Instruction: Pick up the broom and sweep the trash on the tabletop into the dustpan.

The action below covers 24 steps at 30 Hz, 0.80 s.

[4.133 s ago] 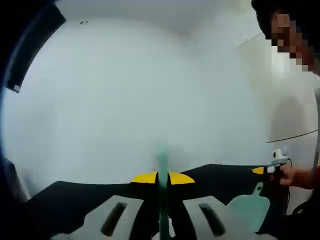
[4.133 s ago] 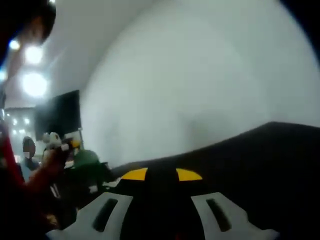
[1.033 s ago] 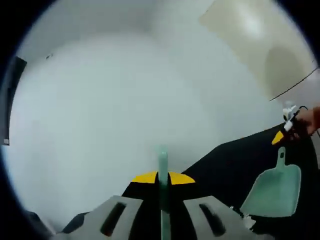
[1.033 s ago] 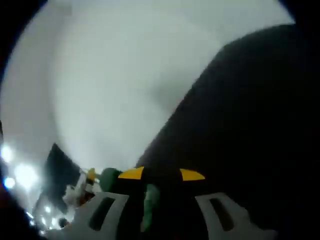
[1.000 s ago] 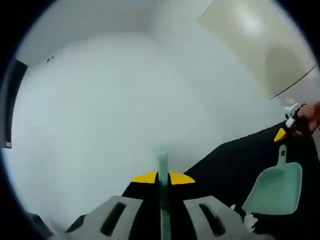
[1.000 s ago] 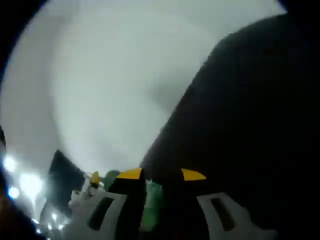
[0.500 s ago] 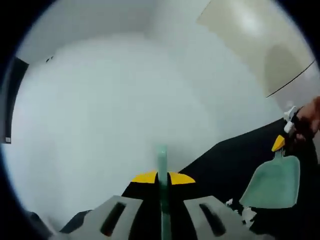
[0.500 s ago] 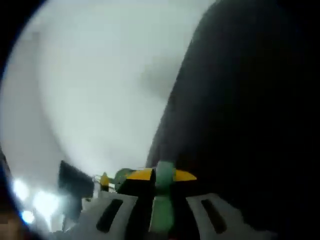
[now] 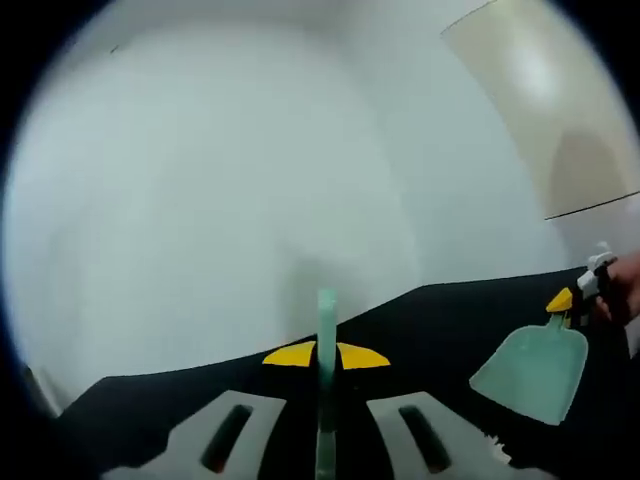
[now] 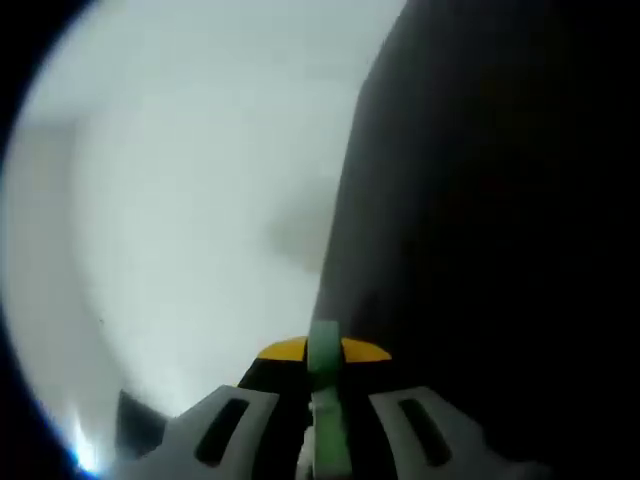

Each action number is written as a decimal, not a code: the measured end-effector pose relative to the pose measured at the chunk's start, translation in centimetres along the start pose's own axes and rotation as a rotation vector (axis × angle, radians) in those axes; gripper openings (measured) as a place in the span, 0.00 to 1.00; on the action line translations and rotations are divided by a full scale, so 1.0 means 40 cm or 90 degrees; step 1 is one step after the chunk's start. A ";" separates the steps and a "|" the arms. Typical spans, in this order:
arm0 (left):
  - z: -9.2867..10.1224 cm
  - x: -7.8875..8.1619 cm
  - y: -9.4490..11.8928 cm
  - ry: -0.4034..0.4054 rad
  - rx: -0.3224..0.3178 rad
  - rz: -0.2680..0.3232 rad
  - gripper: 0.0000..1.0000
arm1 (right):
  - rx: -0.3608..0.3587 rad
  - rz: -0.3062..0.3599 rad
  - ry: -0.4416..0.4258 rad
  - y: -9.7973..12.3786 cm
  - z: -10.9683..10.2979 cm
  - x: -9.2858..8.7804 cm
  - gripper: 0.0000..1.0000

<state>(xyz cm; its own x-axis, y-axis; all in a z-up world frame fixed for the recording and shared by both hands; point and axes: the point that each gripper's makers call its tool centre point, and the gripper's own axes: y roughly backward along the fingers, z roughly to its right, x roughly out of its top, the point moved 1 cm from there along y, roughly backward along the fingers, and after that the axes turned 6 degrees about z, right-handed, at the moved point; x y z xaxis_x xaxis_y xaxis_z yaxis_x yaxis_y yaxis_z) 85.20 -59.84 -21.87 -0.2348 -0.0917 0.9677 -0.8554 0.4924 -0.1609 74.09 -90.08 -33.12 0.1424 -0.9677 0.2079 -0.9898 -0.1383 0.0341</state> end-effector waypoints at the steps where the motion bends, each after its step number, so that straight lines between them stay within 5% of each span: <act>1: 0.003 0.000 -0.003 0.006 -0.001 -0.002 0.04 | -0.001 0.006 0.003 0.001 0.000 0.000 0.12; 13: 0.194 0.011 -0.011 -0.013 -0.023 -0.021 0.06 | 0.013 0.039 0.061 -0.005 -0.003 0.008 0.14; 21: 0.334 0.044 0.002 -0.050 -0.042 -0.001 0.06 | 0.001 -0.013 0.080 -0.026 -0.008 -0.044 0.14; 24: 0.366 0.066 0.001 -0.017 -0.078 0.019 0.06 | 0.008 -0.016 0.082 -0.036 -0.014 -0.066 0.14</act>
<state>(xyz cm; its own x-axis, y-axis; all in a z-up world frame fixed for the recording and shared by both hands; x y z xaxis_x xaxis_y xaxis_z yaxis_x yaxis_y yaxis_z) 77.80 -72.72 -22.15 -0.2728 -0.0980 0.9571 -0.7859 0.5965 -0.1629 75.14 -87.20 -33.18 0.1652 -0.9288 0.3316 -0.9858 -0.1654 0.0279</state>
